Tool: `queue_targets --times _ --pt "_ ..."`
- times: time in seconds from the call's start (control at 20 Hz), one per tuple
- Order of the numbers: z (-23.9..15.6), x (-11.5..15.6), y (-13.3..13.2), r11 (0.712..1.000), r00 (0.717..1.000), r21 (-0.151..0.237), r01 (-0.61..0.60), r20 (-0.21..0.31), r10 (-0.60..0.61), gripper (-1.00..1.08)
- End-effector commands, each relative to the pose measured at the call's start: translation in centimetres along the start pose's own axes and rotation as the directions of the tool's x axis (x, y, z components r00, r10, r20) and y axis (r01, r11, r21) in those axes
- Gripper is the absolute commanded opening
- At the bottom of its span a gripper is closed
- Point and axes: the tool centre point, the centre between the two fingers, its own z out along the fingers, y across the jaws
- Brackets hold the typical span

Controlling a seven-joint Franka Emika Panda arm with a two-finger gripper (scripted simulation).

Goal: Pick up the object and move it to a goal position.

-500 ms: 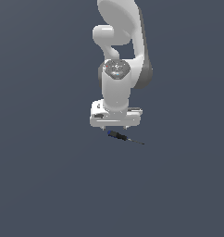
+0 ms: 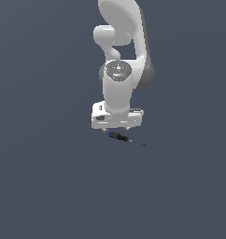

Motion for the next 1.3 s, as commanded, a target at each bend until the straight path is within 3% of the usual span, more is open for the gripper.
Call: queue_targets --times 0.0,0.65,1.0,1.25 --pt "0.0 0.0 0.0 1.0 1.0 0.001 0.012 0.003 -0.012 1.0" --pt "0.4 0.0 -0.2 0.999 0.999 -0.002 0.053 0.003 -0.053 1.0" --pt "1.4 -0.2 -0.7 0.986 0.986 -0.007 0.166 0.003 -0.166 1.0" --pt "2.5 -0.3 -1.3 0.958 0.958 -0.011 0.288 0.003 -0.288 1.0"
